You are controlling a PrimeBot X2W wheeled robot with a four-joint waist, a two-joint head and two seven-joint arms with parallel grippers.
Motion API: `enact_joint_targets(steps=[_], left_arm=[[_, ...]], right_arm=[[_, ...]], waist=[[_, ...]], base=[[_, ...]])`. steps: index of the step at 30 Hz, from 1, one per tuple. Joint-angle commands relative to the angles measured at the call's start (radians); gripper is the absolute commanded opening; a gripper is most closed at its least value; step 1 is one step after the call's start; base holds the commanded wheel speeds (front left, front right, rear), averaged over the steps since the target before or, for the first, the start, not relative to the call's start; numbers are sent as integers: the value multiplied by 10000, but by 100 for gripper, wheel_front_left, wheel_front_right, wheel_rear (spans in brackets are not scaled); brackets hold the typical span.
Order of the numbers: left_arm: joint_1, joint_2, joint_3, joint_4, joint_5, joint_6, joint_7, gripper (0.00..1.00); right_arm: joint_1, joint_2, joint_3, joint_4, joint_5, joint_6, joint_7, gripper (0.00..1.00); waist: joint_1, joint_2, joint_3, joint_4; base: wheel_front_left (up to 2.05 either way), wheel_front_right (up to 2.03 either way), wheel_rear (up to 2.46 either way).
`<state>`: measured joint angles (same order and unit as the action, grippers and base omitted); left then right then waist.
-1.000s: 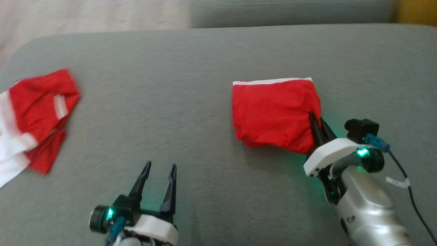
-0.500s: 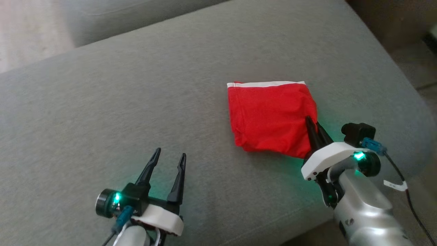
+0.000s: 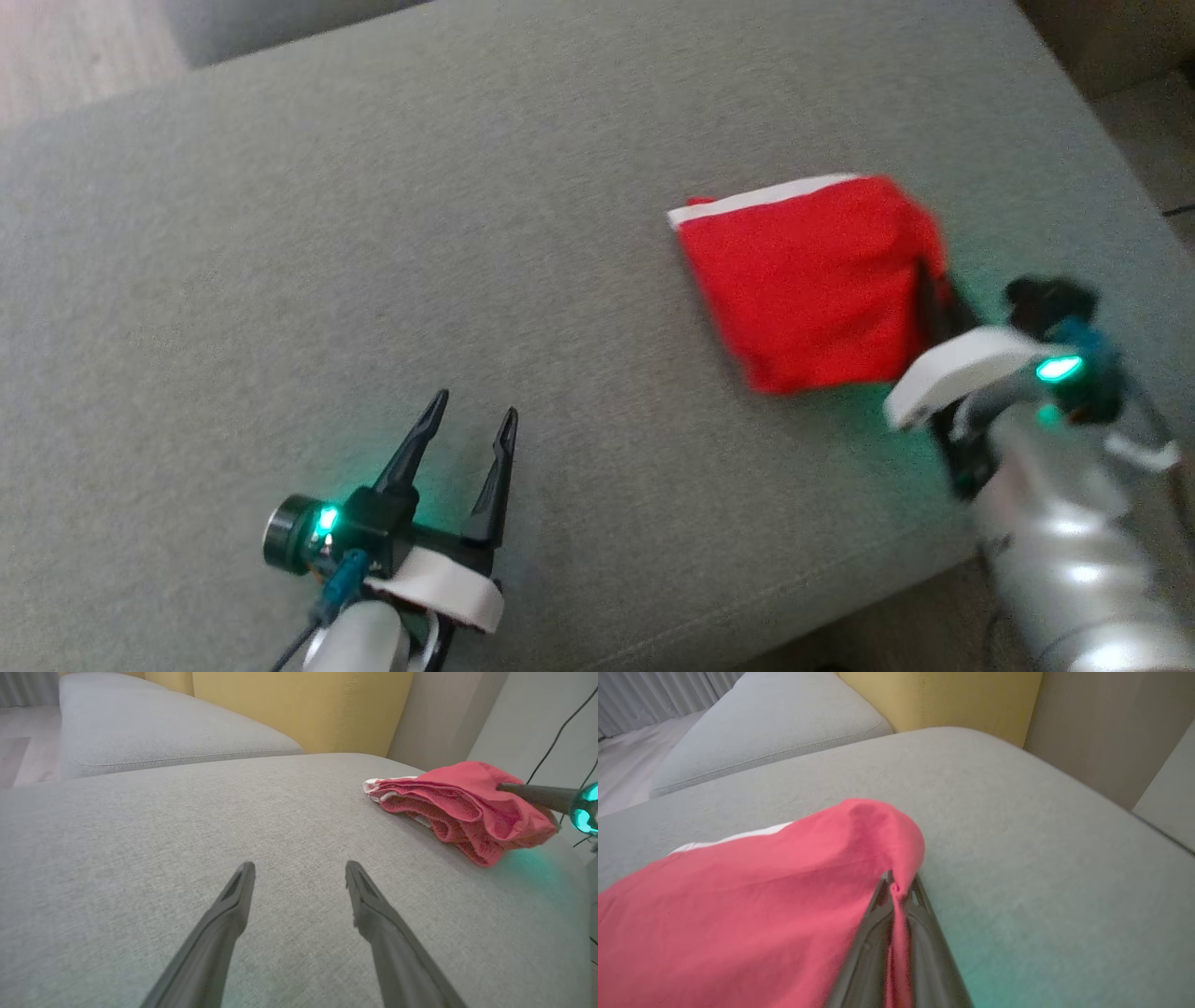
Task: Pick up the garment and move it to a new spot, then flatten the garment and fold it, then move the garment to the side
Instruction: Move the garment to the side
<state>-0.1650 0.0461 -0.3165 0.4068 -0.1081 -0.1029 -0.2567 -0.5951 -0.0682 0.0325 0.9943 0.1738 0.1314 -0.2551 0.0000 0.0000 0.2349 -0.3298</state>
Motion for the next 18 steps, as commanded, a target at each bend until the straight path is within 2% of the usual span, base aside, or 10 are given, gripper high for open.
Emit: enact_joint_targets(steps=[1,9,12,13,14,15,18], left_arm=[[-393,41,371,-300,128,-39,-51,100],[-593,97,509,-317,373,-157,-51,100],[-630,130,578,-327,412,-183,-51,100],[-631,142,613,-337,426,-188,-51,100],[-633,147,675,-361,426,-190,-51,100],[-636,159,726,-379,430,-193,-51,100],[-636,161,875,-408,440,-199,-51,100]], right_arm=[[-644,-302,-178,-158,-415,-7,-67,0],[-1761,-2016,-3359,748,-2877,-7,-20,0],[-1856,-2252,-4708,806,-3743,-7,148,0],[-1873,-2282,-5096,737,-4061,-7,170,4],[-1890,-2277,-5486,609,-4388,-7,164,54],[-1914,-2196,-5819,485,-4684,-7,153,100],[-2054,-1683,-6513,61,-5247,-7,23,100]], waist=[[0,0,310,341],[0,0,934,1226],[0,0,1066,1434],[0,0,1101,1481],[0,0,1132,1519],[0,0,1143,1545],[0,0,1088,1622]], base=[[0,0,0],[0,0,0],[0,0,0],[0,0,0],[0,0,0],[0,0,0],[0,0,0]])
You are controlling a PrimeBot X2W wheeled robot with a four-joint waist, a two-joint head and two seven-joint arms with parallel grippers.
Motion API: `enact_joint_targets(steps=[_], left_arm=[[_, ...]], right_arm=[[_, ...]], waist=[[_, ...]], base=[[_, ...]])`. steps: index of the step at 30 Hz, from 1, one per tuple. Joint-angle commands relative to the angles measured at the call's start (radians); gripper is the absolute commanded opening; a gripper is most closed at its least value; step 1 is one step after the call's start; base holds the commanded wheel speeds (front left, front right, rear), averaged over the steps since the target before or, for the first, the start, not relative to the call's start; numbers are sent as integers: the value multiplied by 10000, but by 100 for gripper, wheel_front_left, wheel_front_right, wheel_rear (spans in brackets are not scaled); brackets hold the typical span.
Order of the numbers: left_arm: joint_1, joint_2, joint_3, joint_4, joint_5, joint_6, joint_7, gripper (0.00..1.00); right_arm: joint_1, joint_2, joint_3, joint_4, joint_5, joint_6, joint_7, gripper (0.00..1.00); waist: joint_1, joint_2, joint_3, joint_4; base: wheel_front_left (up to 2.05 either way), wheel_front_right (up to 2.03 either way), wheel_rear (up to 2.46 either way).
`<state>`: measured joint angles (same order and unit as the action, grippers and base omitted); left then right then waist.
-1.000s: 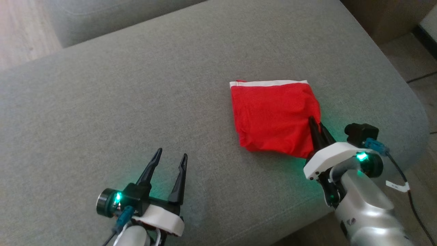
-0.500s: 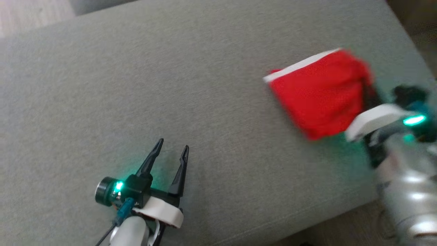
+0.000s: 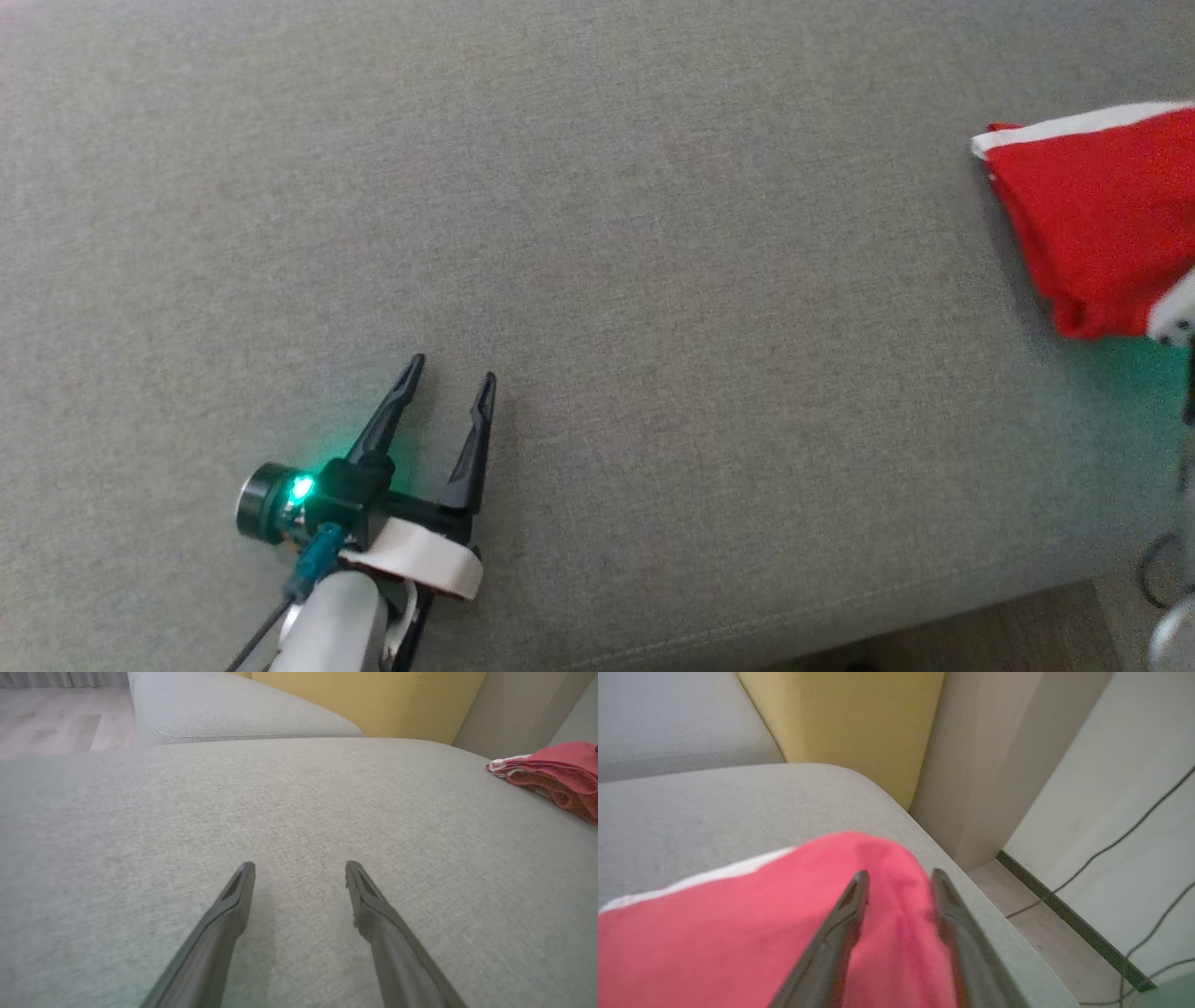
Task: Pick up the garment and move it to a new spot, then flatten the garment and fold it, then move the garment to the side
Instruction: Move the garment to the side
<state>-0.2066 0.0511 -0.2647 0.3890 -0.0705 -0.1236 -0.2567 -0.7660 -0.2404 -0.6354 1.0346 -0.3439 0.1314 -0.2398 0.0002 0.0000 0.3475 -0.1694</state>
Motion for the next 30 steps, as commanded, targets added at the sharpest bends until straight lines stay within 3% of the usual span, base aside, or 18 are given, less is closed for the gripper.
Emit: enact_joint_targets(steps=[1,5,9,13,20,30], left_arm=[[-209,107,399,-231,65,7,-51,100],[-93,76,632,-304,19,90,-51,100],[57,44,852,-319,-41,214,-51,100],[253,19,1021,-334,-100,368,-51,100],[507,0,1424,-235,-233,720,-51,100],[1019,-7,2069,-38,-192,1161,-51,100]], right_arm=[[-431,262,79,-497,-129,-7,-172,100],[-595,1285,803,-1650,285,-7,-213,100],[-18,1762,2348,-2775,1583,-7,-216,100],[853,1870,3927,-3642,2867,-7,-218,100],[2257,1897,5685,-4680,4373,-7,-218,100],[4304,1900,6663,-5079,5393,-7,-219,100]], waist=[[-2,0,-95,30],[-2,0,-426,77],[-2,0,-846,252],[-2,0,-1273,568],[-2,0,-1822,1212],[-2,0,-2644,2127]], base=[[0,0,0],[0,0,0],[0,0,0],[0,0,0],[0,0,0],[0,0,0]])
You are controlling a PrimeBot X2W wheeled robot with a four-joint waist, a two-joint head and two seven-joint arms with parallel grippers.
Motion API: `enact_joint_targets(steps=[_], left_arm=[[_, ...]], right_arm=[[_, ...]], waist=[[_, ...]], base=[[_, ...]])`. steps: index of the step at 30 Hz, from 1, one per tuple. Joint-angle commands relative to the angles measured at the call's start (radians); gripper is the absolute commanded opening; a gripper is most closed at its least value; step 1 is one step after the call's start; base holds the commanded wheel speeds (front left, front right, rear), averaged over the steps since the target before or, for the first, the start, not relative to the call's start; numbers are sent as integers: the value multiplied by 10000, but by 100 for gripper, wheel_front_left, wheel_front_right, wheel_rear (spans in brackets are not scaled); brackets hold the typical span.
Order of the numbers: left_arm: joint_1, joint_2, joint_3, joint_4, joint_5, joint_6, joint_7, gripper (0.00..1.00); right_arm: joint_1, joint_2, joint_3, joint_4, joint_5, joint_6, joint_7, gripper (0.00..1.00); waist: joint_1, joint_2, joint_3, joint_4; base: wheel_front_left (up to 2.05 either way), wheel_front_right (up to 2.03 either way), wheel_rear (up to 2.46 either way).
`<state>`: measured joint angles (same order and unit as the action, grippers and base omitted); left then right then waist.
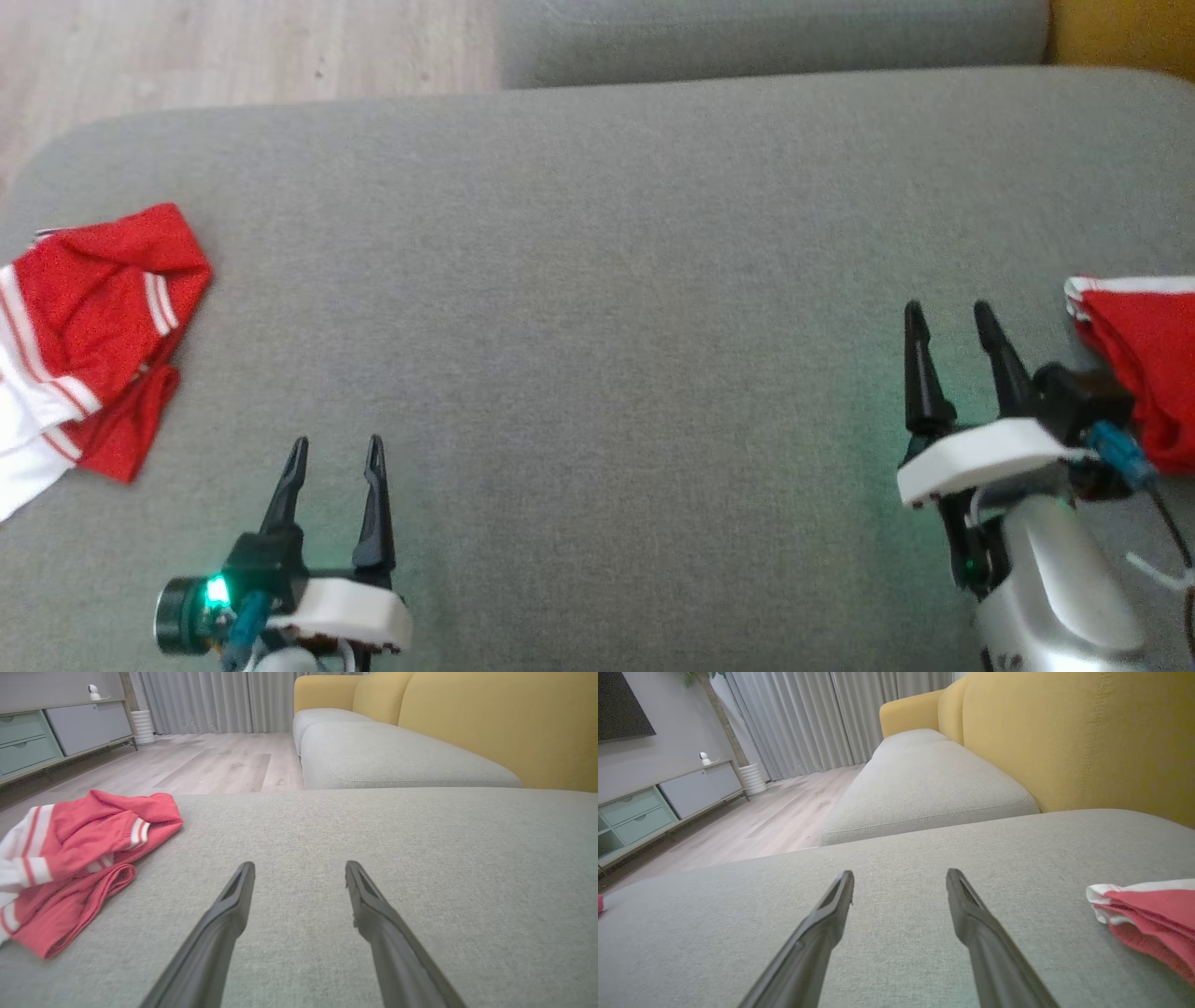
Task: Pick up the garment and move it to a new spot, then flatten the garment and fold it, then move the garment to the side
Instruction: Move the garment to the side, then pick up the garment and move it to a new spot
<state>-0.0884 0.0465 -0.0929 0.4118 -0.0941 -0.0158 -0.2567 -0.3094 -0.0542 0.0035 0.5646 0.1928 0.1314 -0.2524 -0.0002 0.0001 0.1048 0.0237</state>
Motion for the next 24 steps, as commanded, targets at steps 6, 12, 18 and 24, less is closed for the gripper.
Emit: enact_joint_targets(steps=[6,12,18,24], left_arm=[[195,39,576,-186,157,283,-51,100],[492,38,697,-247,20,427,-51,100],[584,38,699,-301,-59,481,-51,100],[555,38,651,-299,-157,459,-51,100]], right_arm=[[505,38,455,-483,152,-7,-93,100],[938,39,691,-585,407,-7,-93,100],[1035,39,930,-563,542,-7,-93,100],[1068,39,1209,-536,589,-7,-93,100]], waist=[[2,-1,-738,349],[2,-1,-967,334],[2,-1,-942,441],[2,-1,-845,1319]], base=[[0,0,0],[0,0,0],[0,0,0],[0,0,0]])
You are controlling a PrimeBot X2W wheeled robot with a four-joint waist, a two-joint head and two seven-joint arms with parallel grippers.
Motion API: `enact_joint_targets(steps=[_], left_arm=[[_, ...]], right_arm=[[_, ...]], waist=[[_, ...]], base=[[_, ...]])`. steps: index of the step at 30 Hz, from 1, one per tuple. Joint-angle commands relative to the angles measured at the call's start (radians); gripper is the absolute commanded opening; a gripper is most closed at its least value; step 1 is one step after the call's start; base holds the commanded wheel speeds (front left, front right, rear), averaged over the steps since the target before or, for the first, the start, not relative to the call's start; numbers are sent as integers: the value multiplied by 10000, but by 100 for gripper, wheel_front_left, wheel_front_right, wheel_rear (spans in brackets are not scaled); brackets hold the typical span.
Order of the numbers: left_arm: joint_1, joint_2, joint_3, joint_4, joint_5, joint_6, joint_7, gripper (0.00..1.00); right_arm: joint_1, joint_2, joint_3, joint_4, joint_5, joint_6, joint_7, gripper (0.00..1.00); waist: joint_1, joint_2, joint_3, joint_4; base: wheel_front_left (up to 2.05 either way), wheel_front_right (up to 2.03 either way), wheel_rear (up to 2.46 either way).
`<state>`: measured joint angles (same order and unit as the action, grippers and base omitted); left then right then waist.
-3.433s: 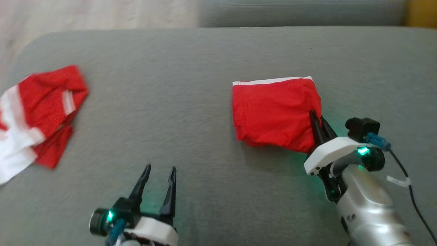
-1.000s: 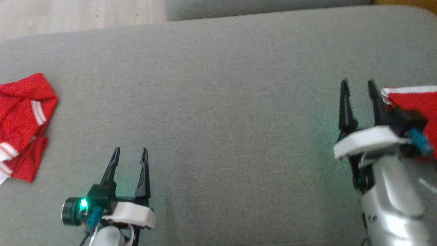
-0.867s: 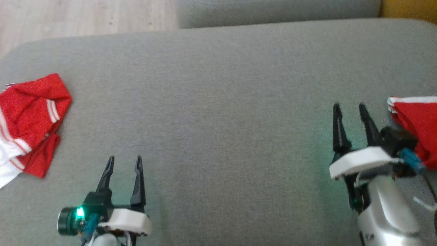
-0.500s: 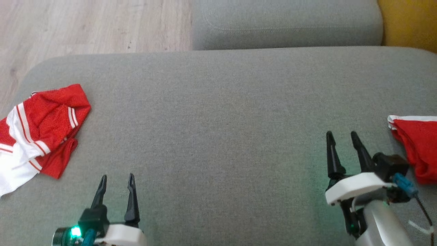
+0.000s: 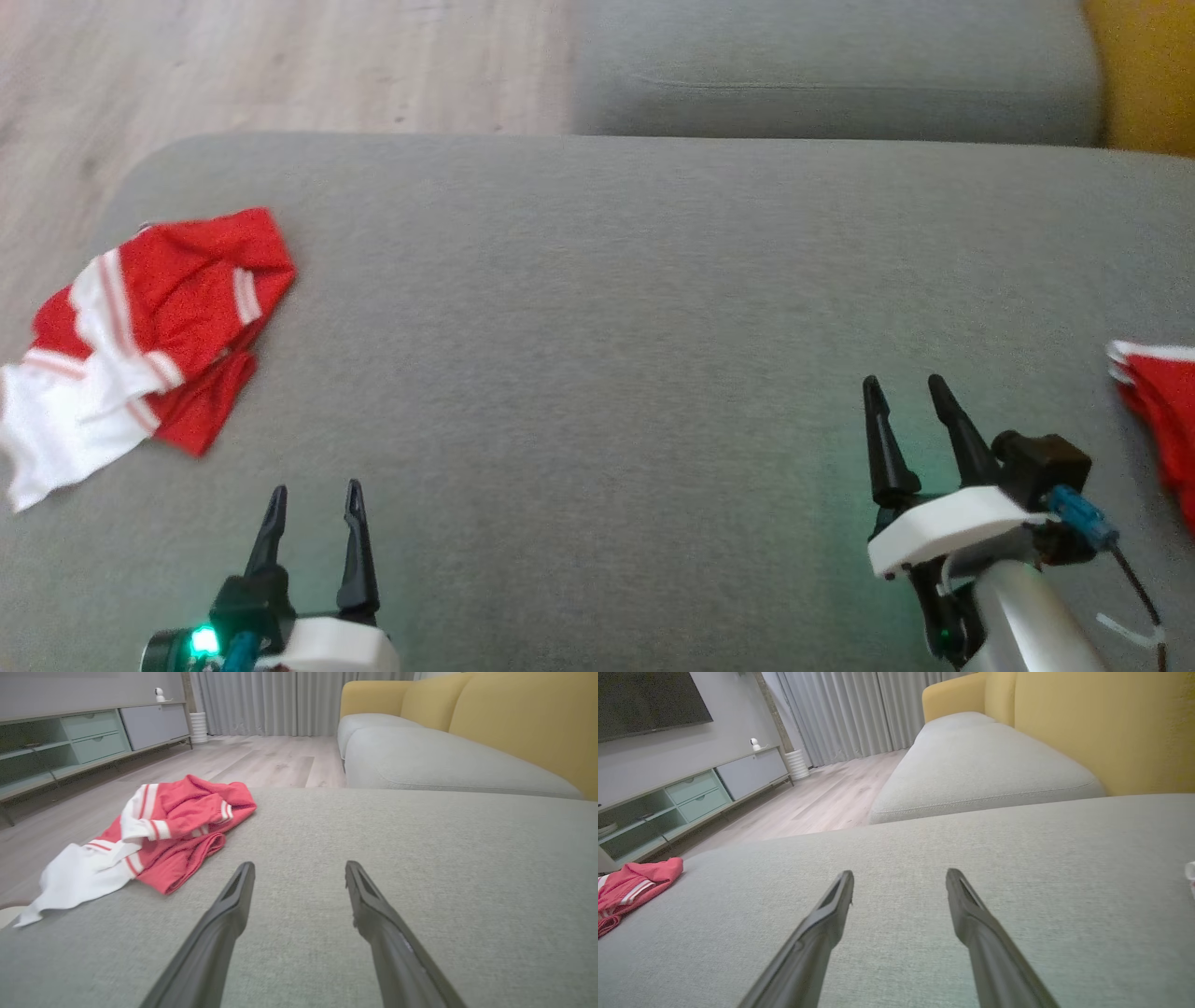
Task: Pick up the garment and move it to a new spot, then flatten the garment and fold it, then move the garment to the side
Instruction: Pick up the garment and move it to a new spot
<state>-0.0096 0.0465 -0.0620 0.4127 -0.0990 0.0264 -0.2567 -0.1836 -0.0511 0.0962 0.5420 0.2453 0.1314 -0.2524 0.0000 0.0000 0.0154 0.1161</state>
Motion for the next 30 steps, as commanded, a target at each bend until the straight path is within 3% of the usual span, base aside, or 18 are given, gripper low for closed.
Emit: enact_joint_targets(steps=[1,10,15,23,27,30], left_arm=[[-237,38,339,-314,-128,50,-51,100],[-29,38,659,-316,9,-22,-51,100],[183,80,1169,-320,93,-99,-51,100],[-267,170,2482,-691,-310,-431,-51,100],[-1068,576,3281,-1029,-476,-788,-51,100],[-1976,1099,3546,-476,-653,-1152,-51,100]], right_arm=[[-176,8,332,-301,93,-7,-93,100],[-207,8,859,-107,432,-7,-93,100],[-296,8,1239,95,653,-7,-93,100],[-712,9,1539,155,667,-7,-93,100],[-1012,9,1507,118,420,-7,-93,100],[-1207,9,1467,100,146,-7,-93,100]], waist=[[0,0,62,628],[0,0,103,2765],[0,0,122,3328],[0,0,742,3196],[0,0,1304,2870],[0,0,1763,2577]], base=[[0,0,0],[0,0,0],[0,0,0],[0,0,0],[0,0,0],[0,0,0]])
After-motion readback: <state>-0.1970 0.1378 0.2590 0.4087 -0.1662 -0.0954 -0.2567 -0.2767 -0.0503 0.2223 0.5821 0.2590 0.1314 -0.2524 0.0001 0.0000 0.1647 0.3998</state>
